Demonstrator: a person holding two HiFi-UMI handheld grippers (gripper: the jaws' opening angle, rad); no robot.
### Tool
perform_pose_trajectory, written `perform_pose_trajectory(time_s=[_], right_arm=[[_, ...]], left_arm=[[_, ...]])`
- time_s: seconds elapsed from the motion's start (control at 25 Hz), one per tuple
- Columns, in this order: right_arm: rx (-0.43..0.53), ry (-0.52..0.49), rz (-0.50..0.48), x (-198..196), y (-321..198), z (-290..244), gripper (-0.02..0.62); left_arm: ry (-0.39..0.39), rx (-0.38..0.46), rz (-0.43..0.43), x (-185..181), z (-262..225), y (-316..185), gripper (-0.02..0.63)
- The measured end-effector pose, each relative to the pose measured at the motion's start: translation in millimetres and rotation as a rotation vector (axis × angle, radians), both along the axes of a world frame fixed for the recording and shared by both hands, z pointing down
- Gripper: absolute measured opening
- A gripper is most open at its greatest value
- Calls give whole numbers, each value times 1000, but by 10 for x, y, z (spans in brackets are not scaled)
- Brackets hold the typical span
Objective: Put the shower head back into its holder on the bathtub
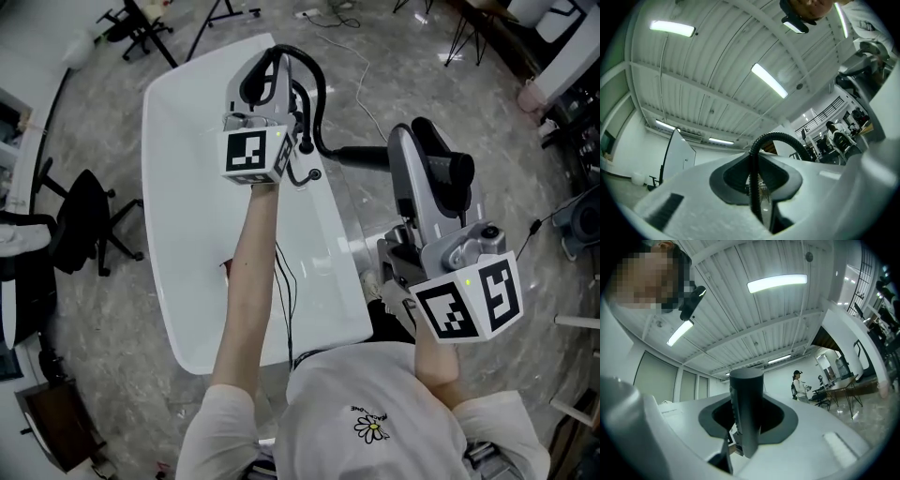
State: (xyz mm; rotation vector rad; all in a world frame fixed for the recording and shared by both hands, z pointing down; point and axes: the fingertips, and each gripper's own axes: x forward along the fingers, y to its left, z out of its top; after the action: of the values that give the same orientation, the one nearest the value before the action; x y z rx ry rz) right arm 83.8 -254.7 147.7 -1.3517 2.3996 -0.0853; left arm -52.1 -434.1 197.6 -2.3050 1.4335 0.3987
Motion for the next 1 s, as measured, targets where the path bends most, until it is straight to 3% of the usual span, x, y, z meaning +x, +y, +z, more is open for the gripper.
perform_pose_trajectory(time_s=[0.12,0.2,0.44,0.56,0.72,1.0], right_arm=[[13,-14,5,51,-110,-42,107],[8,-23,4,60,-204,-18,107],[-54,-17,10,49,-516,269,109],[-92,-17,13,42,-681,415,109],[-122,-37,10,19,-827,515,108],[-104,-73,-47,-204,-778,450,107]], left_arm=[[1,55,35,108,-263,-93,51],[-41,63,43,189,-253,-169,51],[-88,-41,41,222,368,-476,51],[-85,-76,31,141,578,-606,51],[-71,-47,4,-41,534,-512,51],[-147,-12,-128,-631,243,-308,51]])
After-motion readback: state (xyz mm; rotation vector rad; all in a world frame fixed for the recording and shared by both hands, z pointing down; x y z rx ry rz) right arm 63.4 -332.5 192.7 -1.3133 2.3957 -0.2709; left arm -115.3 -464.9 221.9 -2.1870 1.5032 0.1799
